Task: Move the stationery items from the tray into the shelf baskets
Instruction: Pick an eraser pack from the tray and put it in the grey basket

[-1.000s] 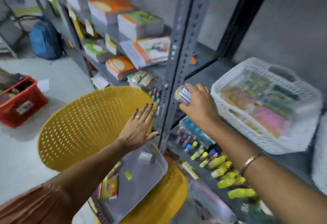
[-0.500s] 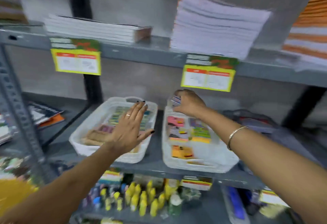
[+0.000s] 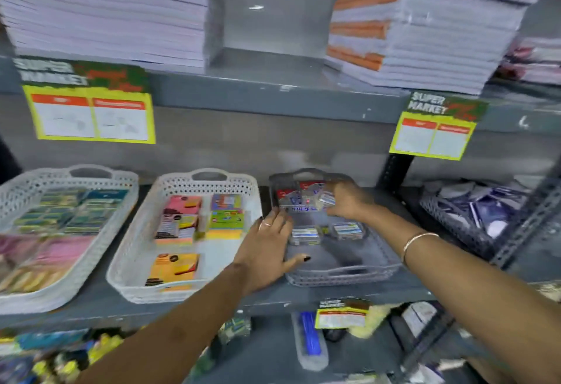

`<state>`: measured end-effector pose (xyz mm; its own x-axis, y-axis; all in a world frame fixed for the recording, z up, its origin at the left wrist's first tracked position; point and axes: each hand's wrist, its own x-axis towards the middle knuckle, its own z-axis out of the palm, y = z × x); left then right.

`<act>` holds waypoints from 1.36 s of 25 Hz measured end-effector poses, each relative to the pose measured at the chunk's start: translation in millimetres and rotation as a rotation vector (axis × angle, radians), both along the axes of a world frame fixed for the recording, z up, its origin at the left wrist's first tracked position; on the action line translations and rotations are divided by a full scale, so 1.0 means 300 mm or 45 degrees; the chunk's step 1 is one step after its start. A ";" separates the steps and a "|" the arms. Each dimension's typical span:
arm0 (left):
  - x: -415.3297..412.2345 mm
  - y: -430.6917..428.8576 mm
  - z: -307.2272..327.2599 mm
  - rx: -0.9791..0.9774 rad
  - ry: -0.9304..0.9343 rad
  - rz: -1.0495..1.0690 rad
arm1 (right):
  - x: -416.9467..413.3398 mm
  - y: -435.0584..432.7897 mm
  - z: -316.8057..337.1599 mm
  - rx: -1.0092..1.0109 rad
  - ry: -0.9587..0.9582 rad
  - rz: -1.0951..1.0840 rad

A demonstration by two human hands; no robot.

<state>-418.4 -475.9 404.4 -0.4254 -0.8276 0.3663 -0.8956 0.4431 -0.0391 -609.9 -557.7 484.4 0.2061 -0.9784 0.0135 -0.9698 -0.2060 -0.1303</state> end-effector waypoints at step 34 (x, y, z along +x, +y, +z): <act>-0.043 -0.013 -0.094 0.241 -0.211 -0.267 | -0.043 0.074 -0.291 0.427 -0.102 0.335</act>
